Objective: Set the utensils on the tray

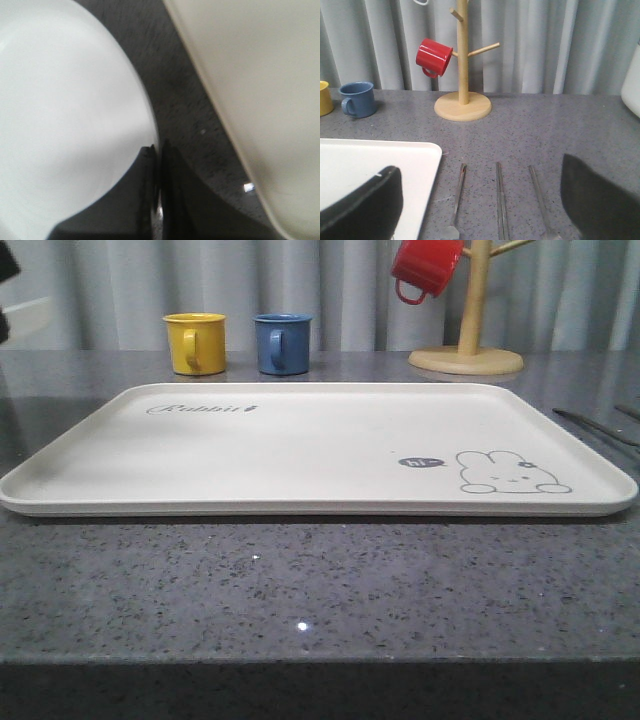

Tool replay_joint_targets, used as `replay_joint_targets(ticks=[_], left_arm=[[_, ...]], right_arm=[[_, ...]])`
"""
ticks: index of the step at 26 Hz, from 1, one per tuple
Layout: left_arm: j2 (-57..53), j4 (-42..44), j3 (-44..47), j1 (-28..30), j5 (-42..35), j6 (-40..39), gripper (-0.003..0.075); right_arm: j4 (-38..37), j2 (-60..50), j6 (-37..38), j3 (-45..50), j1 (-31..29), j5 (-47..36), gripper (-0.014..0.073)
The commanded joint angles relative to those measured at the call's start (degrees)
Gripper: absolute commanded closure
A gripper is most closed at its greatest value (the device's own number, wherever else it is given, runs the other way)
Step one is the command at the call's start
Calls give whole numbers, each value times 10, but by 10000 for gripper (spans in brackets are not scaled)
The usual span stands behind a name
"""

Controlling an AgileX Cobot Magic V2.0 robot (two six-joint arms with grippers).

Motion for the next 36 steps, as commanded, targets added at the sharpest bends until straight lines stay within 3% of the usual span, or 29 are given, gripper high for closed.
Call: replay_joint_targets(ticks=[1,14,26,31,35,36], left_arm=[[-30,4,-41,-47,-23,-5,738],[20,5,-49,-255,-43,-5,738],[88,-23,-49,-267,-41,-5,726],[90,-26,-49,-267,-42,-5,591],[89,-28,-50,-267,-43,-7,367],[86,-29,-50,-267,-44,-8,342]], right_arm=[[0,8,-5,-18,-3,-44,-62],[0,8,-5,-18,-3,-44,-62],[0,8,-5,-18,-3,-44,-62],[0,8,-5,-18,-3,-44,-62],[0,8,-5,-18,-3,-44,-62],[0,8,-5,-18,-3,-44,-62]])
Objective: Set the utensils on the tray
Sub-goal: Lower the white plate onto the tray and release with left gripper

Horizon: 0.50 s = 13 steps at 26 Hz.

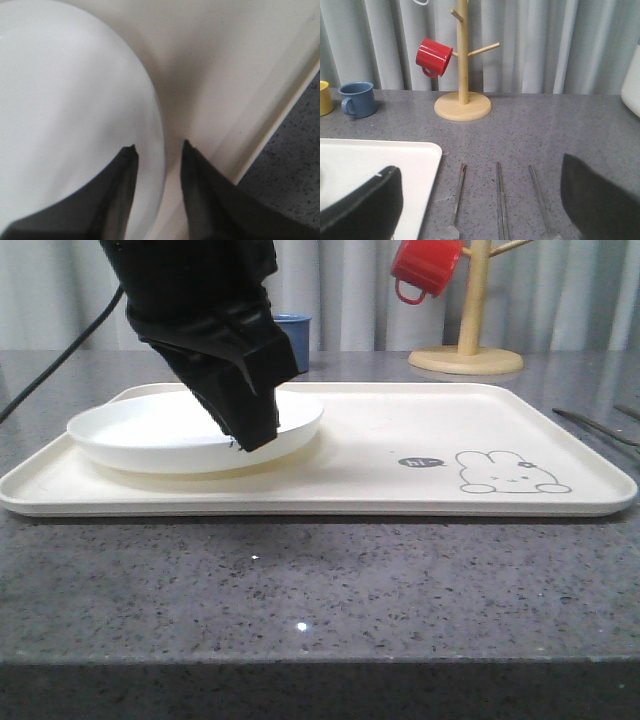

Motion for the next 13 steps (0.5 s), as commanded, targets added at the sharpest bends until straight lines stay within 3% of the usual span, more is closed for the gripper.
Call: replay_joint_targets(ticks=[1,7,10,13], left_arm=[[-28,-7,-20,-4,-27,-8,324],[-67,-9,-20,4,-41,-13,343],[-98,-9,-20,35,-43,-20,412],[-130,-17,-20,81,-43,-20,537]], right_arm=[[-1,8,-5,-18,-3,-44,-62],[-1,8,-5,-18,-3,-44,-62],[-1,8,-5,-18,-3,-44,-62],[-1,8,-5,-18,-3,-44,-62]])
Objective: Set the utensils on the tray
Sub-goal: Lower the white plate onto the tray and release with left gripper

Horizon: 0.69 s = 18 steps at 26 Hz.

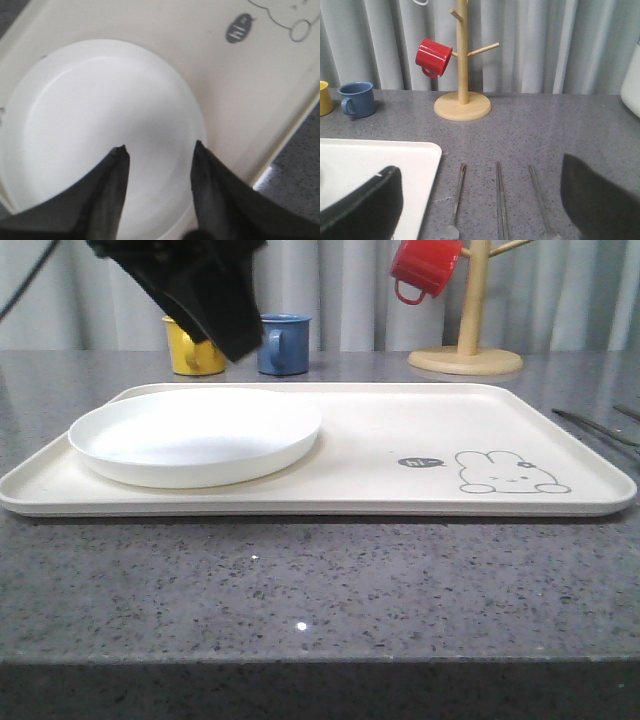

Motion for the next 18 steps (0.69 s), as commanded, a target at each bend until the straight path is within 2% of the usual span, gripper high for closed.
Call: replay_joint_targets(ticks=[1,4,5,13,18], left_arm=[[-57,-13,-20,53,-24,-8,586],[-88,-33,-16,112,-19,-8,719],[-98,-39,-11,131,-19,-8,737],[-204,-89,89,255,-89,-8,738],[-298,-98,195,276,-188,-8,738]], right_arm=[[-1,8,-5,-18,-3,-44,-62],[-1,8,-5,-18,-3,-44,-62],[-1,8,-5,-18,-3,-44,-62],[-1,8,-5,-18,-3,-44,-62],[-1,8,-5,-18,-3,-44,-62]])
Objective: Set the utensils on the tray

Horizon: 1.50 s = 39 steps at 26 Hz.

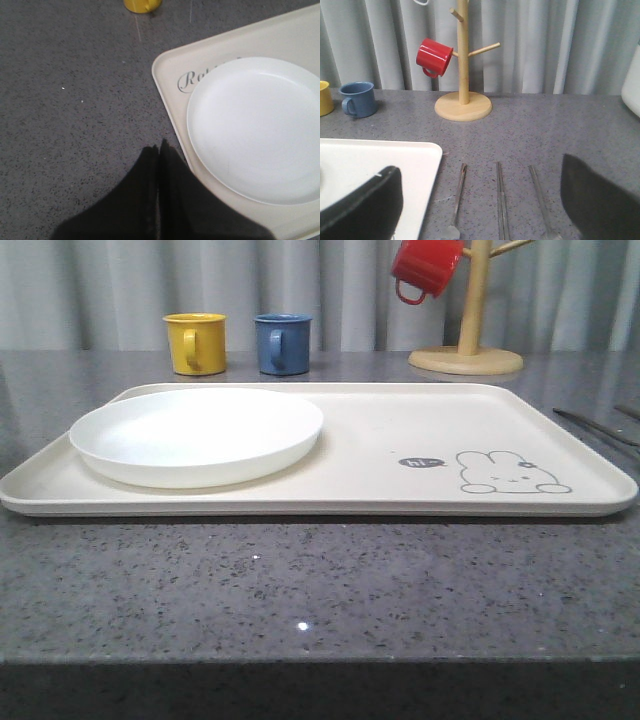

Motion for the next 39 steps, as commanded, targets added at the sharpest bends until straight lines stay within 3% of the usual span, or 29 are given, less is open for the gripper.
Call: replay_joint_targets(ticks=[1,7,14,20,39], left_arm=[[-76,-18,57,5,-114,-5,738],[-229,-31,216,4,-221,-5,738],[-395,-31,326,4,-233,-5,738],[-463,-31,343,4,-234,-5,738],[-465,-31,343,4,-234,-5,738]], right_arm=[[-1,8,-5,-18,-3,-44,-62],[-1,8,-5,-18,-3,-44,-62],[-1,8,-5,-18,-3,-44,-62],[-1,8,-5,-18,-3,-44,-62],[-1,8,-5,-18,-3,-45,-62]])
